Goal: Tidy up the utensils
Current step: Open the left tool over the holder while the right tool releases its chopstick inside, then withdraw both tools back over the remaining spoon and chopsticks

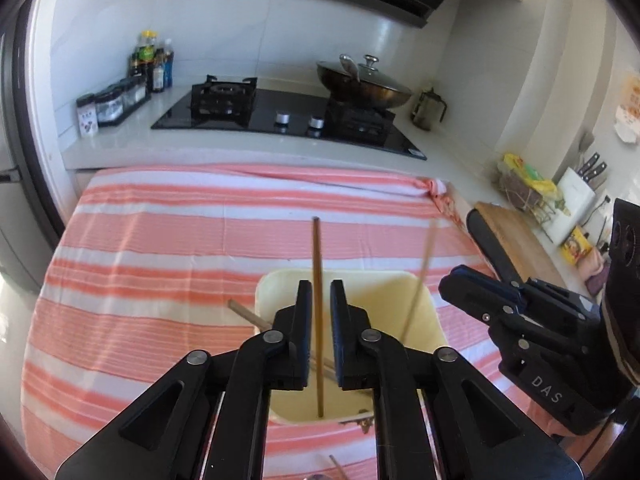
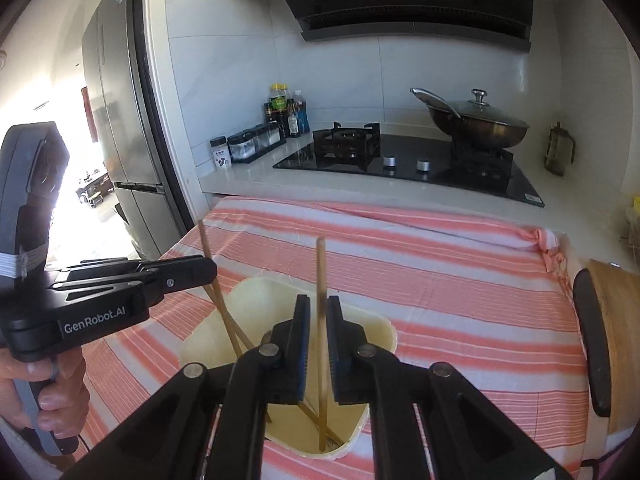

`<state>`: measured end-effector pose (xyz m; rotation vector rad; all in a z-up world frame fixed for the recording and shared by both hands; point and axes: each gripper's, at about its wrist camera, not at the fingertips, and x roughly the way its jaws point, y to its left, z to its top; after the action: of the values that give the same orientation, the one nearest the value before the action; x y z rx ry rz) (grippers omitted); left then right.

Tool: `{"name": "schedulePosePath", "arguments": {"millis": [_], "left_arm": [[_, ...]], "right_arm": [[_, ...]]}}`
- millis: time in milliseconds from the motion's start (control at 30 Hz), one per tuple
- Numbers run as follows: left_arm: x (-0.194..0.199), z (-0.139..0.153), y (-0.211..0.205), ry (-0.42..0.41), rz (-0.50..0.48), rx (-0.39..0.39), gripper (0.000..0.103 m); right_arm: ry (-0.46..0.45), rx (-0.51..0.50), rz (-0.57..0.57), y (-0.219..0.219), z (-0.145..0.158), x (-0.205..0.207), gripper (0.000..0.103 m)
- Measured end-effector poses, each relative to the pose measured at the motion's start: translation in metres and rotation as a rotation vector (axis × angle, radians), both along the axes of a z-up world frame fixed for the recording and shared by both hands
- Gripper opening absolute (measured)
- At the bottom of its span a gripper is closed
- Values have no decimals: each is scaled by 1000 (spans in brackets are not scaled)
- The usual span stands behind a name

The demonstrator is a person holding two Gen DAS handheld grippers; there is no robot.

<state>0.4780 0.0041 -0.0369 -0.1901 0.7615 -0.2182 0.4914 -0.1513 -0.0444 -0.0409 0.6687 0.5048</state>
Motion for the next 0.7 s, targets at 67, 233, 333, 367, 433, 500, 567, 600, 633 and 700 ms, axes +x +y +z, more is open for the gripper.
{"name": "schedulePosePath", "arguments": {"millis": [67,233,333,367,433,500,567,600,633,700], "left_arm": [[-15,2,3,3,-1,8,41],[-75,-10,19,40,-55,86,66],[-120,-45,31,100,-81,146,76],[-133,-61,35,123,-77,168,76],[-155,-94,41,164,-46,214,76],[-171,-121,44,189,-20,219,75],[-180,-138,48,191,14,208,75],[-182,-145,50,186,38,194,75],[-182,-149,52,183,59,181,75],[-181,-158,54,183,103,167,75]], "right_arm": [[-16,22,-12,-6,1,-12,33],[-14,48,-54,-47,4,-57,46],[42,-27,-102,-81,-26,-94,50],[67,-53,-118,-93,-43,-107,50],[119,-116,-165,-116,-79,-132,50],[186,-138,-210,-139,-115,-155,50],[224,-154,-261,-157,-139,-170,50],[231,-157,-285,-164,-148,-176,50],[234,-154,-302,-171,-154,-180,50],[252,-136,-327,-180,-163,-180,50]]}}
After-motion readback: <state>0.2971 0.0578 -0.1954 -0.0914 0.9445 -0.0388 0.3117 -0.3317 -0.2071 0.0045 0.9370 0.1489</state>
